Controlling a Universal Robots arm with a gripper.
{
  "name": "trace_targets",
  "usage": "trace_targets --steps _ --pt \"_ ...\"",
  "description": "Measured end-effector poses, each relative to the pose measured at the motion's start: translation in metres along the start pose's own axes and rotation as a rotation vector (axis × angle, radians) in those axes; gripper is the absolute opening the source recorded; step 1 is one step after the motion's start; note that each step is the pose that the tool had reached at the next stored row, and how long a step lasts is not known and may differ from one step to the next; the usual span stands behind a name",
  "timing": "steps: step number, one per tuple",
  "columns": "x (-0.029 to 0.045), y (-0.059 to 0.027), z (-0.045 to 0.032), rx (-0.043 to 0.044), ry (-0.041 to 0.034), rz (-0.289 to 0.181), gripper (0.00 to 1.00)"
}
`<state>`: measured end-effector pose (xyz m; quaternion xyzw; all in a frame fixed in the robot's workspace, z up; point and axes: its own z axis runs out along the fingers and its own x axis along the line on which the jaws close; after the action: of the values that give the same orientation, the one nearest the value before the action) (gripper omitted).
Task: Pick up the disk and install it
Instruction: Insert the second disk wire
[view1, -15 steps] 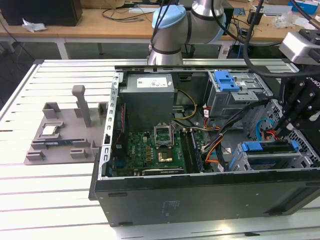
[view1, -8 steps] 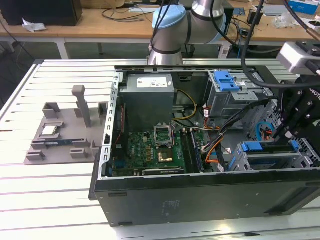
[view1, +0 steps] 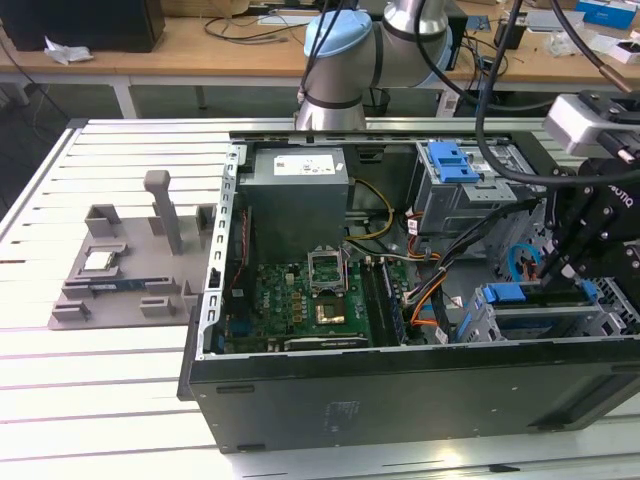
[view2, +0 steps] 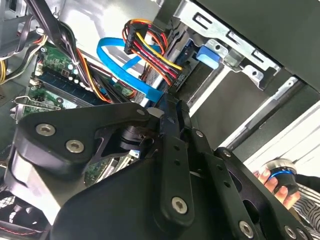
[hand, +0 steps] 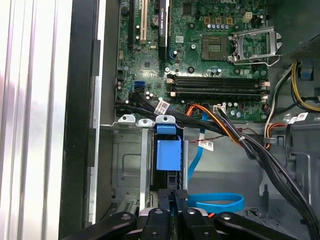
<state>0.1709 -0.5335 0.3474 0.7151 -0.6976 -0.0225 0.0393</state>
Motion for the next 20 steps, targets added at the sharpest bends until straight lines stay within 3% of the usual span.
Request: trace_targets --steps 9,16,20 --pt "0.0002 -0.0002 0.0019 0.0004 0.0014 -0.016 0.16" --pt "0.0006 -0.0001 0.0032 0.0008 -0.009 -0.019 0.16" --pt "0.0008 0.0001 0.0016 0.0021 -0.0104 -0.02 0.16"
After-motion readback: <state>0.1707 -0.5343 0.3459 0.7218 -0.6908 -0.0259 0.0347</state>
